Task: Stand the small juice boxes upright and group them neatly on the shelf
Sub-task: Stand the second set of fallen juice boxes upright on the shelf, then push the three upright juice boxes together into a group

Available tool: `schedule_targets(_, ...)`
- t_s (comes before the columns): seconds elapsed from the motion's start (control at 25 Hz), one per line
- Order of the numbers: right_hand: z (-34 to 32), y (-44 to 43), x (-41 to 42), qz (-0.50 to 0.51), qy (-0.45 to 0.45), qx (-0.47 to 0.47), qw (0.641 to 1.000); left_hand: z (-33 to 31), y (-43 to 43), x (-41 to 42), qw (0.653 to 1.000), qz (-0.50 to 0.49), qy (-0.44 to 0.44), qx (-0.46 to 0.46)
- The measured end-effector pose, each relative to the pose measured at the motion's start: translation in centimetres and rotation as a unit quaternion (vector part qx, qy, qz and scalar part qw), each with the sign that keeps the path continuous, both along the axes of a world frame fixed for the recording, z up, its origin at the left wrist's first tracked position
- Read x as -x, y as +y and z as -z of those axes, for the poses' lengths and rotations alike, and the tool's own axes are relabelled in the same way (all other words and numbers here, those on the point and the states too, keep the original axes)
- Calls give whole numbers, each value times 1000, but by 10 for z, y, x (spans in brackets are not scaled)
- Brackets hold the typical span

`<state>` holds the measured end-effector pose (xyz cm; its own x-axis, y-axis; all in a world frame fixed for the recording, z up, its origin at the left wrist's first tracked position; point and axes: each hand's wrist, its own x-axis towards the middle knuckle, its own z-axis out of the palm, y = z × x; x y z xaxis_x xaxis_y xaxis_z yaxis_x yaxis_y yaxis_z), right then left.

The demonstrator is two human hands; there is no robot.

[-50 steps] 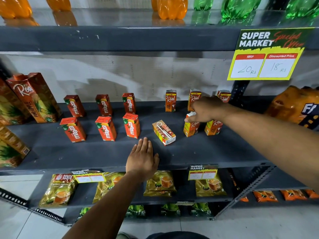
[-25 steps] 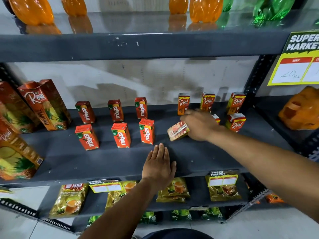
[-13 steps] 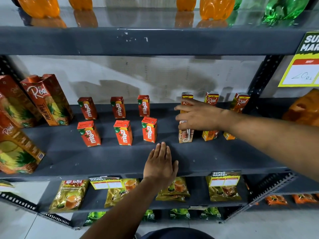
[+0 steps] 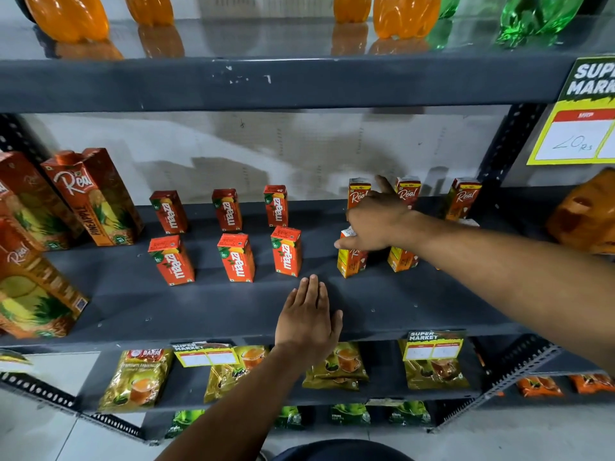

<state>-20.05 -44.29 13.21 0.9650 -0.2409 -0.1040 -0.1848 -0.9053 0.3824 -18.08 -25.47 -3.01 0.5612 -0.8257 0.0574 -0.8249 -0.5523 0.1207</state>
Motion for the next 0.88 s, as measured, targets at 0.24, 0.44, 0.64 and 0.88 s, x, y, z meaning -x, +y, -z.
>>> schedule_targets(0.24, -22, -23, 27, 65, -208, -68, 974, -2, 2, -4, 999, 2, 48, 24)
schedule_targets(0.44, 10, -104, 135, 152, -507, -391, 753, -24, -26, -11, 927, -72, 310, 197)
schedule_targets(0.64, 75, -141, 183, 307, -374, -568, 665, -38, -68, -33, 880, -122, 382, 255)
schedule_targets(0.88, 97, -150, 160, 255, -278, -642, 668, -35, -90, -37, 907, -111, 342, 218)
